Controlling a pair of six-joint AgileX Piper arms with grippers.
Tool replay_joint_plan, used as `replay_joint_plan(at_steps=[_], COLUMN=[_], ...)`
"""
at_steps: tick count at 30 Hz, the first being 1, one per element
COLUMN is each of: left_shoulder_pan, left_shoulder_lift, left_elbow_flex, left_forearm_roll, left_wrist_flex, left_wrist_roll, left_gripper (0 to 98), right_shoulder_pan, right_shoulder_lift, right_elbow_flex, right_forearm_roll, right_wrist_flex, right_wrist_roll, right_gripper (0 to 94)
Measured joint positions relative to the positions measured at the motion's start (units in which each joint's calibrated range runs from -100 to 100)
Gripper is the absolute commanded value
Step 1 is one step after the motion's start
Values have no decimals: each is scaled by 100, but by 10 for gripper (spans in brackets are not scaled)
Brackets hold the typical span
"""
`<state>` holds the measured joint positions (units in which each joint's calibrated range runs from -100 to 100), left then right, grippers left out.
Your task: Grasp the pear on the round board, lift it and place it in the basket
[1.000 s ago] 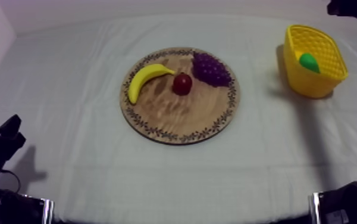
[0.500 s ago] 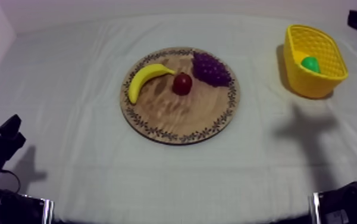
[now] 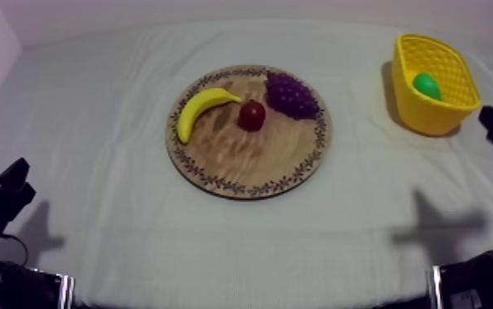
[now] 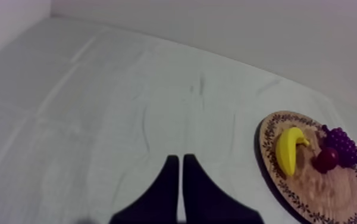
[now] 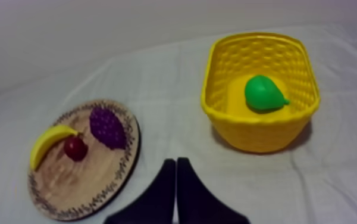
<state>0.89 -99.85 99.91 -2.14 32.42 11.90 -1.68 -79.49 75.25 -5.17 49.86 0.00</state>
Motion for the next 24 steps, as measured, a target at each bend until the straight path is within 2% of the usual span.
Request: replay_joint_plan(at_steps=[7,11,14,19,24], left_shoulder_pan=[0,0,0,0,0], left_shoulder_lift=[0,0,0,0,0], left_elbow_flex=[0,0,0,0,0], left_forearm_roll=[0,0,0,0,0], left_wrist_flex=[0,0,0,0,0], left_wrist_roll=[0,0,0,0,0], left_gripper=[1,1,1,1,1], right_shoulder_pan=[100,117,76,39,27], right_shoulder_lift=[-1162,-1555,-1603,-1611,-1611], right_elbow_flex=[1226,1788,2025,2373,2440], right_forearm_roll=[-330,-201,-62,269,365], right_wrist_flex=[-11,-151,-311,-1001,-1285], right_wrist_roll=[521,568,389,-128,-286], right_gripper=[4,3,3,3,3])
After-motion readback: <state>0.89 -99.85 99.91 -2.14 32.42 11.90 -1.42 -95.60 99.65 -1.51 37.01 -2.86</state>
